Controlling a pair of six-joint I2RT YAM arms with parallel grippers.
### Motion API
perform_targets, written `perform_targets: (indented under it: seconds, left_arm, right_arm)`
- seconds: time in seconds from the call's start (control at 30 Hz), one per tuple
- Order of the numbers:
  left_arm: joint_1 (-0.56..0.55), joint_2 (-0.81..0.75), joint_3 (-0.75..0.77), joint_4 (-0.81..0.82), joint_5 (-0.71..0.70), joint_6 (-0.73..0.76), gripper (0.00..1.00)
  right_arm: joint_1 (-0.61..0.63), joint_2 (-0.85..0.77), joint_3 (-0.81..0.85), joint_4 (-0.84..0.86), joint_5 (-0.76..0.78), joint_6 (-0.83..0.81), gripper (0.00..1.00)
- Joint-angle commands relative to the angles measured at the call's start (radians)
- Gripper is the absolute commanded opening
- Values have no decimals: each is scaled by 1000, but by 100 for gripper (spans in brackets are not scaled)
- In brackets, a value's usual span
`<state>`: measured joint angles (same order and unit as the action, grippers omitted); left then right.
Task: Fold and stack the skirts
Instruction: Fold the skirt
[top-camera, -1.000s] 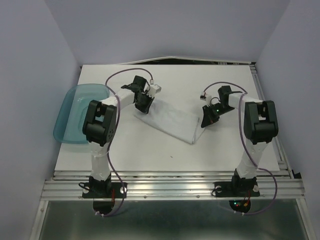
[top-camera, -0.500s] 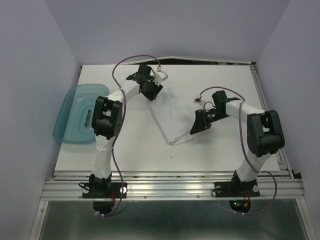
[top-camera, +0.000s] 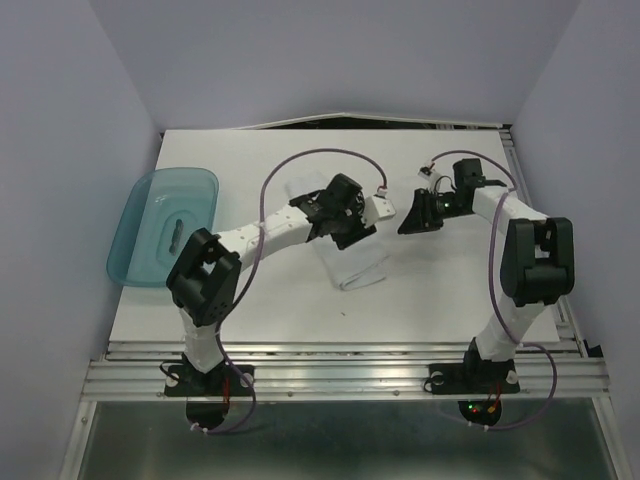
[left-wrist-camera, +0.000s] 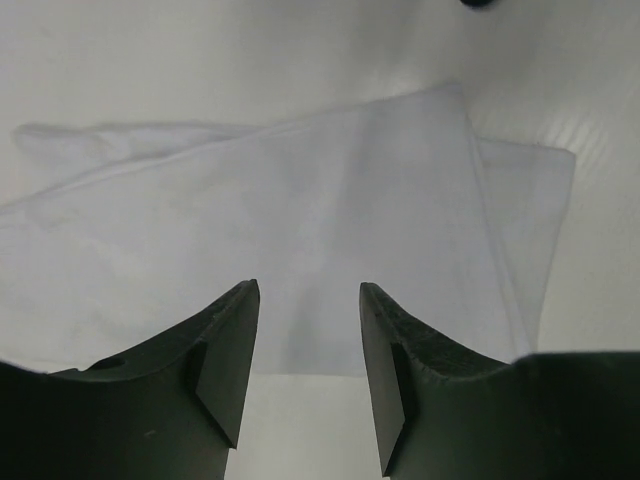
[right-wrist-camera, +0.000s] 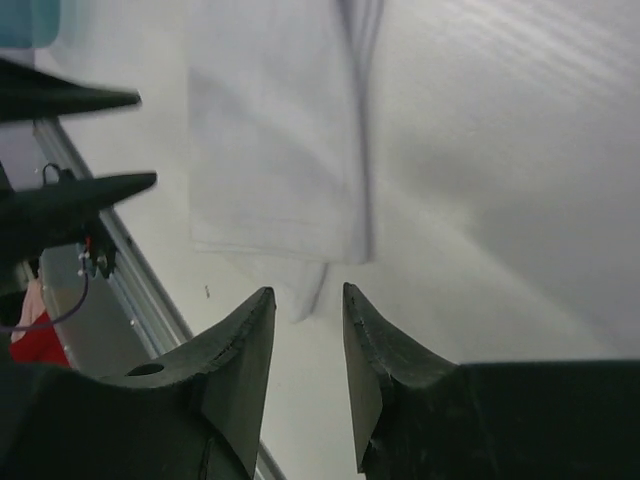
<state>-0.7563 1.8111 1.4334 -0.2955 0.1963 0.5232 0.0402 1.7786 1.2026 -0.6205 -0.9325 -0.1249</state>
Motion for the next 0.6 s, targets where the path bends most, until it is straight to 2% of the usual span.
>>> perform_targets:
  seconds: [0.0,0.17,0.3,0.4,0.53,0.57]
  left_arm:
    - [-55,76,-62,-24,-92,-9,53]
    - [-80,103,-134,-21,-101,66,51]
    - [-81,79,-226,-65,-98,207,48]
    - [-80,2,-345,-91,-80,302,46]
    - [-68,-178,-555,-93,-78,524,46]
    - [-46,-238,-579,-70,-78,541,47]
  right_arm:
    - [-62,48,133,74,118,67,38]
    - [-62,84,187,85,138,94,38]
    - [-62,117,201,125,143,122,39]
    - [-62,136,201,169,123,201,39]
    - [-62,165,170,281,75,315,40]
    - [-62,169,152,301,61,333,40]
